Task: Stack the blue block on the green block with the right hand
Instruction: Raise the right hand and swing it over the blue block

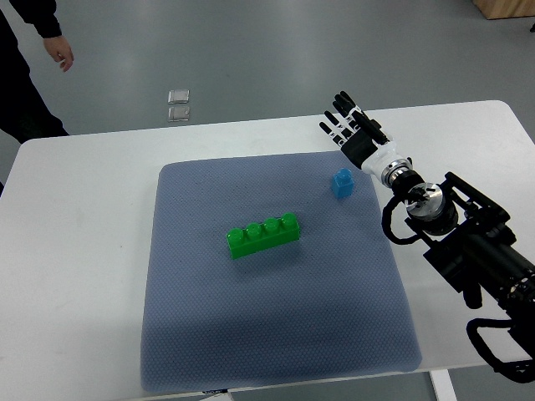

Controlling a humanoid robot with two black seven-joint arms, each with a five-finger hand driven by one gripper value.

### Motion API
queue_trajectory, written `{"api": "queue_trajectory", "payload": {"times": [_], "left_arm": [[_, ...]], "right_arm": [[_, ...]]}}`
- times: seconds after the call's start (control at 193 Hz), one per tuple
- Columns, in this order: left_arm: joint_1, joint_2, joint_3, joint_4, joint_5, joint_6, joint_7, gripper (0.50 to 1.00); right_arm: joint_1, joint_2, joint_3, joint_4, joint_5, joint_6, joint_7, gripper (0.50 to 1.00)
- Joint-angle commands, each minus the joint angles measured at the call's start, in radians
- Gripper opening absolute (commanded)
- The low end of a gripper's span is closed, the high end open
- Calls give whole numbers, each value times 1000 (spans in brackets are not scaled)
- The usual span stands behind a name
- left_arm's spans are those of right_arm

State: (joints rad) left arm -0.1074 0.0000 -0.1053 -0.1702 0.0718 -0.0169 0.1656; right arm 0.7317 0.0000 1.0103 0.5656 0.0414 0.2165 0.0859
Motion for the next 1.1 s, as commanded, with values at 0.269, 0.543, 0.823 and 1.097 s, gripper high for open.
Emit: {"api": "queue_trajectory", "payload": {"times": [0.269,0.543,0.823,1.097], "left_arm": [[0,0,-1,-2,0,-2,0,1000],[0,0,1,-11,0,-2,0,1000],[0,0,10,-11,0,-3,0,1000],[0,0,12,-17,2,-5,0,1000]], "right_arm": [[11,0,-7,0,-6,1,-2,915],[40,0,-21,8,-101,38,-15,915],[282,-143,-355,43,-469,244,-147,915],[695,-267,-878,135,-712,394,-226,915]]}}
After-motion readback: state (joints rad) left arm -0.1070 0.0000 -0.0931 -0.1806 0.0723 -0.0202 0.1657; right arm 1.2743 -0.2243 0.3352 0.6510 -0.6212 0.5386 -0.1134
